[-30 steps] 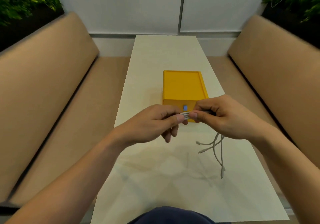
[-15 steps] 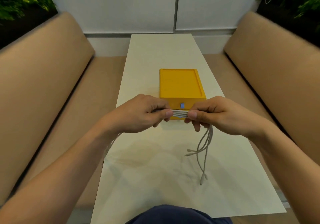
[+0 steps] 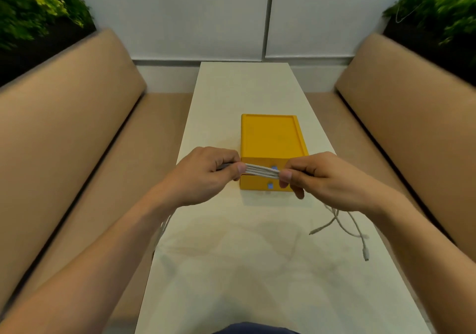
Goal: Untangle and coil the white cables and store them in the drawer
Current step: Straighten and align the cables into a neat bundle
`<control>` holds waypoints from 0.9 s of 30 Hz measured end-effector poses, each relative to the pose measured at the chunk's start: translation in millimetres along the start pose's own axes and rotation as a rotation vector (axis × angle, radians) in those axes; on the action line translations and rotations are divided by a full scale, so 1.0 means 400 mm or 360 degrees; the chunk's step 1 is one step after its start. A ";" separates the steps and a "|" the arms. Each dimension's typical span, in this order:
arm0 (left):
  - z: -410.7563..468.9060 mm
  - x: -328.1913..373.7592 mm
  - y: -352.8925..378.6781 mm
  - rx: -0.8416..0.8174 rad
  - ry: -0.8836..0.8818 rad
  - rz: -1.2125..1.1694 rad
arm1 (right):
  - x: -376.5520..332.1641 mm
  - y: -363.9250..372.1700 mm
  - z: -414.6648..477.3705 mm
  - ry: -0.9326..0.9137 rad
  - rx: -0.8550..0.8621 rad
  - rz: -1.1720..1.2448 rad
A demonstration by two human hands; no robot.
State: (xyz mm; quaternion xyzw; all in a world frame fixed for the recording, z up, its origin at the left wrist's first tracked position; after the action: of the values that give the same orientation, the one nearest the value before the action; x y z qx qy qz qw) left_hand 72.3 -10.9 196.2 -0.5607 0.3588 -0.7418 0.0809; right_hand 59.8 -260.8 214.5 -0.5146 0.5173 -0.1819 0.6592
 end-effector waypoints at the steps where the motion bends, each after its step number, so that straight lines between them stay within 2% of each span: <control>1: -0.002 0.007 0.001 -0.0014 0.0022 -0.0029 | 0.003 0.001 0.005 0.0024 0.0027 -0.0036; 4: -0.001 0.026 -0.006 0.0024 0.0064 -0.0158 | 0.004 0.001 0.009 0.0029 0.0130 -0.0092; 12: 0.004 0.008 -0.026 0.0064 -0.0006 0.0003 | -0.004 -0.026 -0.014 -0.0129 0.0259 0.0331; 19: 0.001 0.011 -0.024 0.0058 -0.0016 0.0022 | 0.005 -0.004 -0.011 0.0045 0.0338 -0.0005; 24: -0.006 0.009 -0.029 0.0042 -0.0025 -0.0045 | -0.012 -0.017 -0.019 0.0007 0.0156 0.0137; 27: -0.010 0.016 -0.028 -0.0006 -0.0010 -0.0164 | -0.003 -0.021 -0.006 0.0005 0.0205 0.0062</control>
State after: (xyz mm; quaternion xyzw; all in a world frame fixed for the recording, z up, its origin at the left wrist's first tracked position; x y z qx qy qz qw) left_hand 69.7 -4.2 207.9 -0.5810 0.3305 -0.7425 0.0426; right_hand 59.7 -264.2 222.4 -0.4607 0.5156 -0.2027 0.6935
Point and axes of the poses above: each hand's wrist, its own z-axis towards the middle knuckle, its own y-axis out of the palm, x = y × z, the point moved 2 cm from there along z, towards the middle knuckle, and after that the axes turned 8 degrees about -z, right-handed, at the moved point
